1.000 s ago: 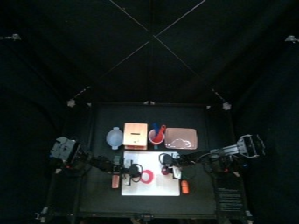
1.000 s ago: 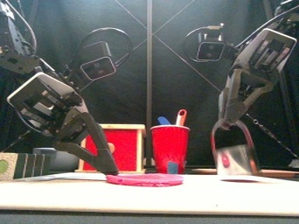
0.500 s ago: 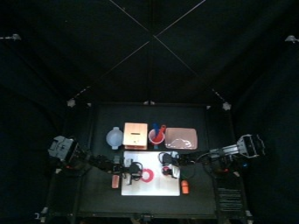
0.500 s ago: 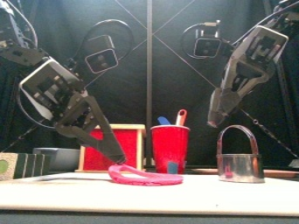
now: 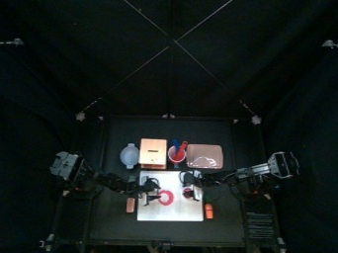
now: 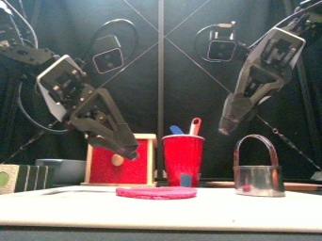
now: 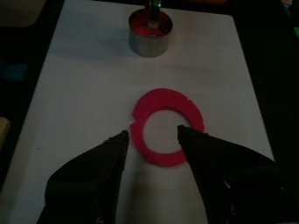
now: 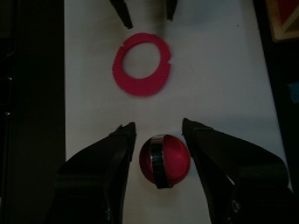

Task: Get the cutter from the drawer then cut the dough then place the extra dough in the bowl
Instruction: Place the extra dough in the bowl

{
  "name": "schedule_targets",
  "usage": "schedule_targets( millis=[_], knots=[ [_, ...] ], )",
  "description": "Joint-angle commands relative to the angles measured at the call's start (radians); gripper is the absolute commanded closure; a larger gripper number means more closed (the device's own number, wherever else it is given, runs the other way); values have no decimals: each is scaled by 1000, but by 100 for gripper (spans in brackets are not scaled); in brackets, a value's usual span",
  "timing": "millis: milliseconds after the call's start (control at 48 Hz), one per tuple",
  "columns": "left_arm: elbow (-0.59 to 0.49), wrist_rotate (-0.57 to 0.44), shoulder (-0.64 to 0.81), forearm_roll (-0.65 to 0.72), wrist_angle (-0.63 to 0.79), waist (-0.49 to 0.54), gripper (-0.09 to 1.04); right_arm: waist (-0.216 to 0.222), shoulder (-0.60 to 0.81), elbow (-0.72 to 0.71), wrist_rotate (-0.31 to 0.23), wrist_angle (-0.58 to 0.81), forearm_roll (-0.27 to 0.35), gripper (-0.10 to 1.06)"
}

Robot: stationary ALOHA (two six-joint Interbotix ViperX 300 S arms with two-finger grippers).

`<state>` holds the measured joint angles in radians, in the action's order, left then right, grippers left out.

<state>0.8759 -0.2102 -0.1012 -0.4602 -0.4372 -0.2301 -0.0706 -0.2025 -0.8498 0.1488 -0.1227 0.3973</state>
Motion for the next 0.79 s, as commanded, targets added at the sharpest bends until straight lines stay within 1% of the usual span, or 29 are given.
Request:
schedule_targets(
  millis=[21,146,333,521,792],
  knots=[
    [-63,-41,-12,86,40,32,9,3,-23,12,2,12,2,14],
    [-126,-117,-48,166,138,55,9,3,-23,12,2,12,3,14],
    [-210,-176,-89,176,276,91,10,3,-23,9,0,12,14,14],
    [-244,-207,-101,207,287,95,10,3,-23,8,2,12,18,14],
    [-258,-212,-109,230,305,97,10,3,-23,6,0,12,18,14]
  ],
)
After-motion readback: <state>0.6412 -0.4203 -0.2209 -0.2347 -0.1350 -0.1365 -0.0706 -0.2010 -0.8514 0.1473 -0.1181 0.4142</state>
